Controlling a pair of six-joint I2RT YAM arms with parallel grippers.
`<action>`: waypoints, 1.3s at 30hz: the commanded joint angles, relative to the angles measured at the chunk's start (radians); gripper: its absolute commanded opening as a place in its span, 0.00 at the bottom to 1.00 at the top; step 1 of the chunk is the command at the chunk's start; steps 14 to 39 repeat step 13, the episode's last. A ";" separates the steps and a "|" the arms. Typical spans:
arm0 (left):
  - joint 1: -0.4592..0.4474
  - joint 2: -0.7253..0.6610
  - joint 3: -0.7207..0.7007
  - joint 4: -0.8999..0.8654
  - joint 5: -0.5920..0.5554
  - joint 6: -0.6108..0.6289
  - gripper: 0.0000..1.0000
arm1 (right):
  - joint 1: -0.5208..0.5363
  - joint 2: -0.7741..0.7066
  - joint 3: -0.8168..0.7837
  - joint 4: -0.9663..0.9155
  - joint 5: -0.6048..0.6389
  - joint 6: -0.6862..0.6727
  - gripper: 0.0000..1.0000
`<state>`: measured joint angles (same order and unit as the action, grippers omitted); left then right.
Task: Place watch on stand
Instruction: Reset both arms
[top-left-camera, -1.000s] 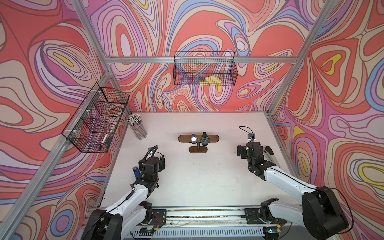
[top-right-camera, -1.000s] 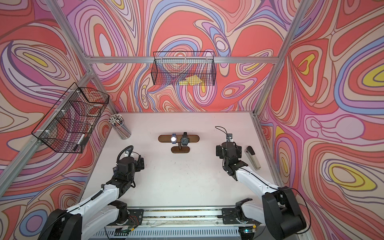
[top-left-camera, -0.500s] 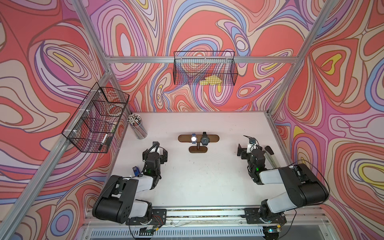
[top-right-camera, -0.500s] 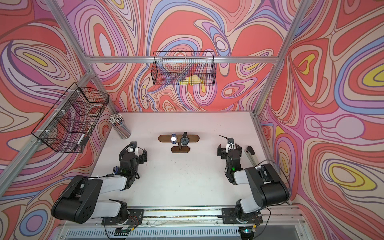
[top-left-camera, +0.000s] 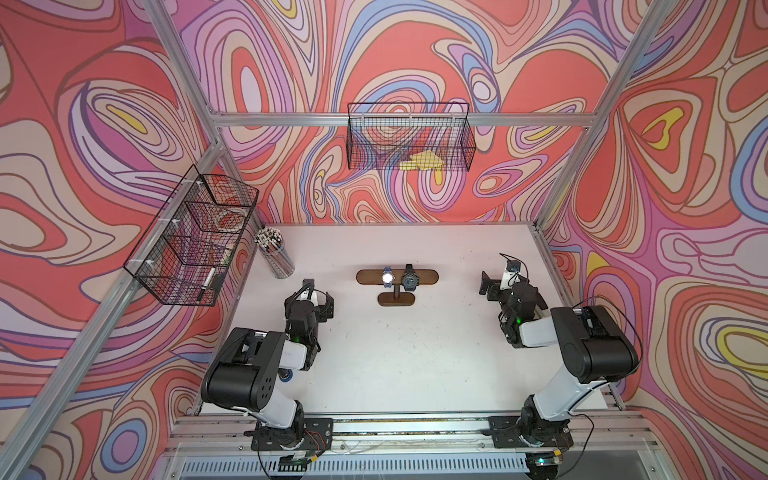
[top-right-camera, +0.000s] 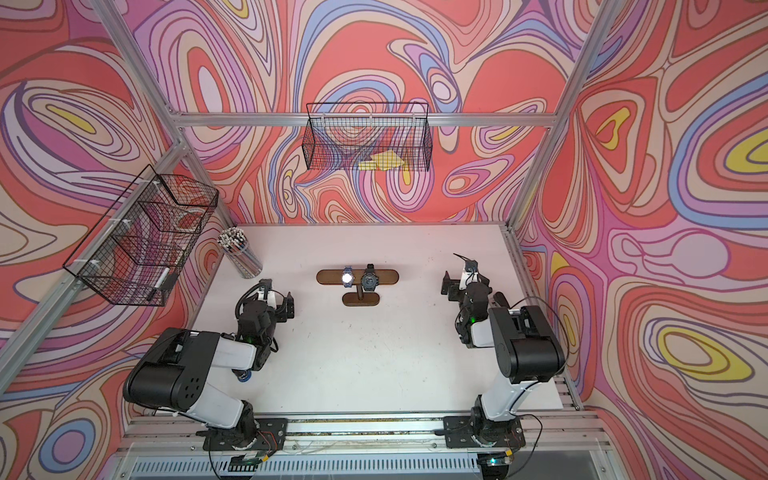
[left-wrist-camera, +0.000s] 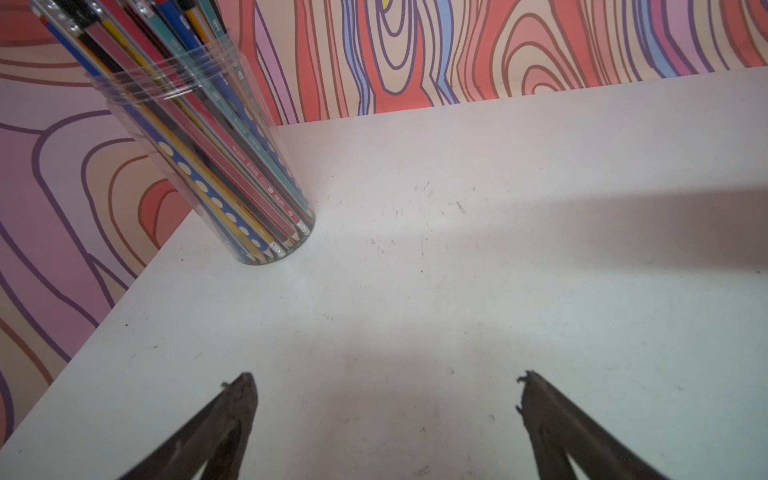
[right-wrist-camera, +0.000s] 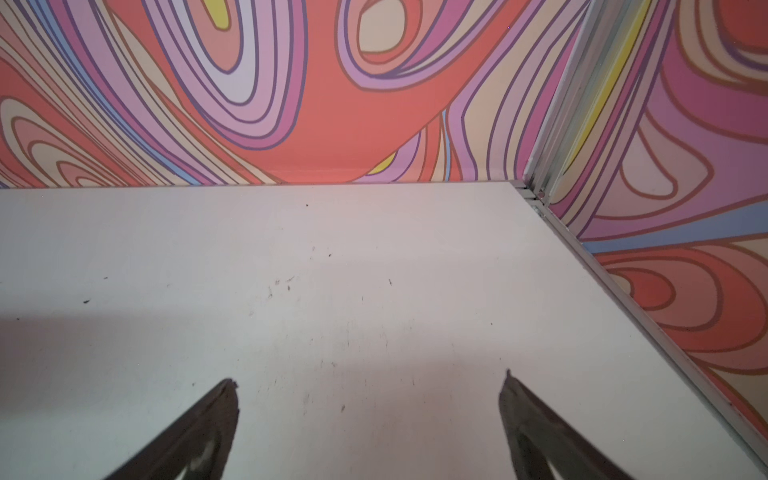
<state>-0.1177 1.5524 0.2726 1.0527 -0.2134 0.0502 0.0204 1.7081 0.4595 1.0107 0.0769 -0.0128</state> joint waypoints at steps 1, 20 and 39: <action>0.006 0.006 -0.015 0.100 0.019 0.009 0.99 | -0.004 -0.004 -0.006 -0.025 -0.018 0.013 0.98; 0.006 -0.002 -0.023 0.097 0.026 0.008 0.99 | -0.004 -0.004 -0.010 -0.019 -0.023 0.011 0.98; 0.006 -0.002 -0.023 0.097 0.026 0.008 0.99 | -0.004 -0.004 -0.010 -0.019 -0.023 0.011 0.98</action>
